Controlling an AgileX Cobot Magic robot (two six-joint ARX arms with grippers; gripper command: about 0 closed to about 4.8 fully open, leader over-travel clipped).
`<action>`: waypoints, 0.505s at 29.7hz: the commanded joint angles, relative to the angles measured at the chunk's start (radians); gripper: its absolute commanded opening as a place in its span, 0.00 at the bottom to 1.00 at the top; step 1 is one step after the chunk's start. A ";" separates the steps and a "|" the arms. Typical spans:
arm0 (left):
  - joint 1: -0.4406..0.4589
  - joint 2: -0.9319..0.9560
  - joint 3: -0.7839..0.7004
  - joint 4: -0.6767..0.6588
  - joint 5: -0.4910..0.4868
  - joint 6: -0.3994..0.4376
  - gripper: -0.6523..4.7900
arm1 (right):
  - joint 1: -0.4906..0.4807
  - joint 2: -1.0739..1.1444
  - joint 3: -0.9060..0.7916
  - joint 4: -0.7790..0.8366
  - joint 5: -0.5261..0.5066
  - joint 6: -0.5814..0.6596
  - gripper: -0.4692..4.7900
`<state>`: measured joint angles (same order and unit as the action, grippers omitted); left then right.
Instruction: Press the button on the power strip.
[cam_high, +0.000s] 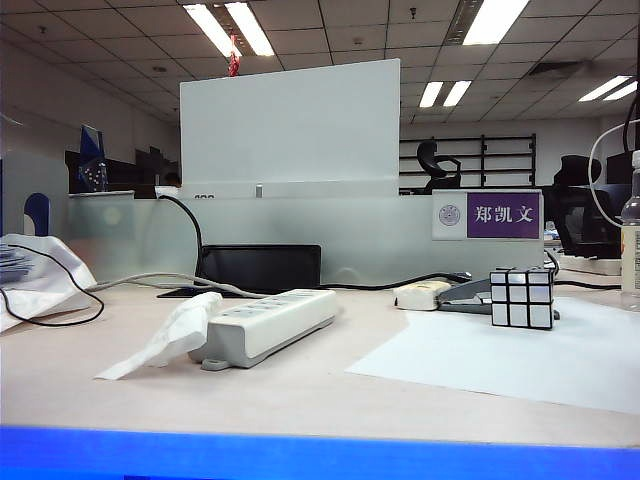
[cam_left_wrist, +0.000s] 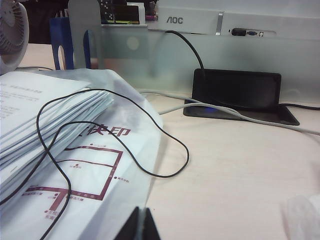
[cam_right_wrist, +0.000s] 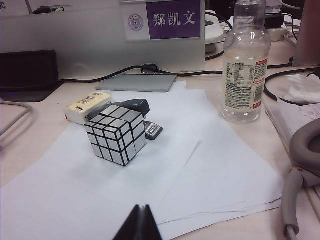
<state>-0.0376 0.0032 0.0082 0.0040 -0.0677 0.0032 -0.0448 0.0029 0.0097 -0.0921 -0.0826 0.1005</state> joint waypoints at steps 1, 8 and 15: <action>0.001 -0.001 0.001 0.012 0.004 -0.003 0.11 | 0.001 -0.002 -0.002 0.014 -0.002 0.003 0.09; 0.001 -0.001 0.001 0.012 0.004 -0.003 0.11 | 0.002 -0.002 -0.002 0.015 -0.010 0.023 0.09; 0.001 -0.001 0.006 0.069 0.005 -0.105 0.11 | 0.002 -0.001 0.003 0.092 -0.413 0.112 0.09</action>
<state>-0.0376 0.0032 0.0082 0.0143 -0.0673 -0.0315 -0.0444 0.0029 0.0101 -0.0460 -0.3656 0.2100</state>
